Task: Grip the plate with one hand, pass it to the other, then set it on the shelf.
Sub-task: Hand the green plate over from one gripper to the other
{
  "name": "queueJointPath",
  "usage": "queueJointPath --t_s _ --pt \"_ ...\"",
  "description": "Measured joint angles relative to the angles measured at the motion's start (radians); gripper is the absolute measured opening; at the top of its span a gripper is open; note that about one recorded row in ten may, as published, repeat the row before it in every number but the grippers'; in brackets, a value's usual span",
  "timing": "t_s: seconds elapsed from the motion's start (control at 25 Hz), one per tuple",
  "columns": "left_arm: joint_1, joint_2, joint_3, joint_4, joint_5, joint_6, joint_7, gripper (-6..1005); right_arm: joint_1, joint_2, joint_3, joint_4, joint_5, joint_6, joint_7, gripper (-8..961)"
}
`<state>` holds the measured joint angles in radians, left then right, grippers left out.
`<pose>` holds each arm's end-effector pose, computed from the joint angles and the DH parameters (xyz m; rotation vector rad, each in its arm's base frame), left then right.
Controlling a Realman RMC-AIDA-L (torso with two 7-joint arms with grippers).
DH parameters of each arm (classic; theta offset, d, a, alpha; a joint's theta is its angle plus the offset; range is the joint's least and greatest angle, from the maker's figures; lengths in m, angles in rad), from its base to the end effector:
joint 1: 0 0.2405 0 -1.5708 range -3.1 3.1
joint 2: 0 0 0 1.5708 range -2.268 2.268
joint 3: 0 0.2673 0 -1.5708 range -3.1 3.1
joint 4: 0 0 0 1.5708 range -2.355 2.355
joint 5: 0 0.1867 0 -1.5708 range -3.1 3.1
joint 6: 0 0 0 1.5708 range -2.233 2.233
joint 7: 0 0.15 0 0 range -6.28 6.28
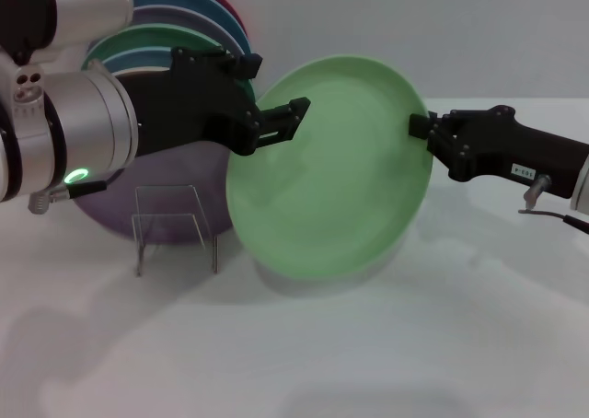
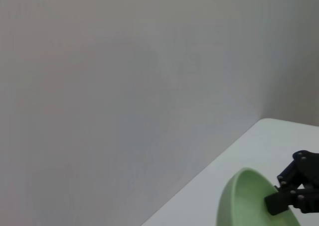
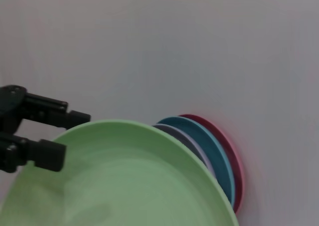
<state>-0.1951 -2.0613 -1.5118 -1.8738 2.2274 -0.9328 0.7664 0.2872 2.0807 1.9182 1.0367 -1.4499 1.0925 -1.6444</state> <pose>-0.1148 0.3074 0.0214 -2.4109 -0.3209 -0.3885 0.2258 0.3374 0.0126 -2.3670 0.5417 0.7815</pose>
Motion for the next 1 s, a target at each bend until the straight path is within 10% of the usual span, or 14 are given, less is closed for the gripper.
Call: queueJointPath --t_s 0.6,1.0 --pt "-0.007 0.002 -0.019 0.02 -0.002 -0.006 0.042 575 -0.01 0.002 0.001 -0.002 0.03 0.047 -0.011 135" --pt "-0.013 0.0 -0.001 0.021 -0.011 -0.025 0.143 243 -0.01 0.002 0.003 -0.022 0.047 0.076 -0.006 152"
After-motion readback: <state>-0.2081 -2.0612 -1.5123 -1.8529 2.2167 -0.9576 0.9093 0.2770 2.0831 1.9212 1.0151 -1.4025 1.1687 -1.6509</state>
